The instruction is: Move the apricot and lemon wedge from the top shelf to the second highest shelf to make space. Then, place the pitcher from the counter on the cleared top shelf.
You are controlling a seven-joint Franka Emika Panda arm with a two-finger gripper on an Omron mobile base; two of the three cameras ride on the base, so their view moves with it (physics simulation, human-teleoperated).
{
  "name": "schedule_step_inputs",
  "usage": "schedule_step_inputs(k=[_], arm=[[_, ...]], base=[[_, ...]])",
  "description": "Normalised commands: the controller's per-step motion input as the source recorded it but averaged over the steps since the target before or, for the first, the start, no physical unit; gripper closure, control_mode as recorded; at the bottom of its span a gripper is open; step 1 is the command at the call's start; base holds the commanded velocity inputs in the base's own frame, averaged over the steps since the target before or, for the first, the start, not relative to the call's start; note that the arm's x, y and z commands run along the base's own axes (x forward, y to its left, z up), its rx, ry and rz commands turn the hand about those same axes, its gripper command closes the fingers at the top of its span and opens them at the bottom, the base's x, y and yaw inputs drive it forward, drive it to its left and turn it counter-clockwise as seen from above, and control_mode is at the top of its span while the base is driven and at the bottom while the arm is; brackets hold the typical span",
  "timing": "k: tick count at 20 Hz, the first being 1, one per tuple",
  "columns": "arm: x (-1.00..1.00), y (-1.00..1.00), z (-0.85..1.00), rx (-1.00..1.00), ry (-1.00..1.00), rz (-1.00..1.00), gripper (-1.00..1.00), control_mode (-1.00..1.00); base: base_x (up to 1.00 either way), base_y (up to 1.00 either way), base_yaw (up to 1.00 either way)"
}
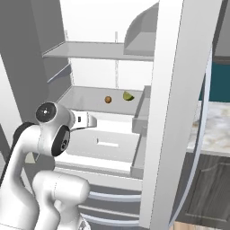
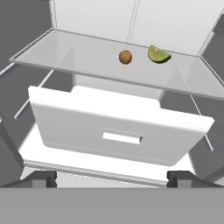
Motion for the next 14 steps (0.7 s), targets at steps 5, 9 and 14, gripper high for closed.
schedule_step_inputs(k=[5,9,14], arm=[[0.00,0.00,0.00,0.00,0.00,0.00,-1.00,1.00],[0.00,0.00,0.00,0.00,0.00,0.00,-1.00,1.00],[0.00,0.00,0.00,0.00,0.00,0.00,-1.00,1.00]], base=[[-0.96,-0.01,-0.14],[-0.93,0.00,-0.21],[-0.70,0.00,-0.41]])
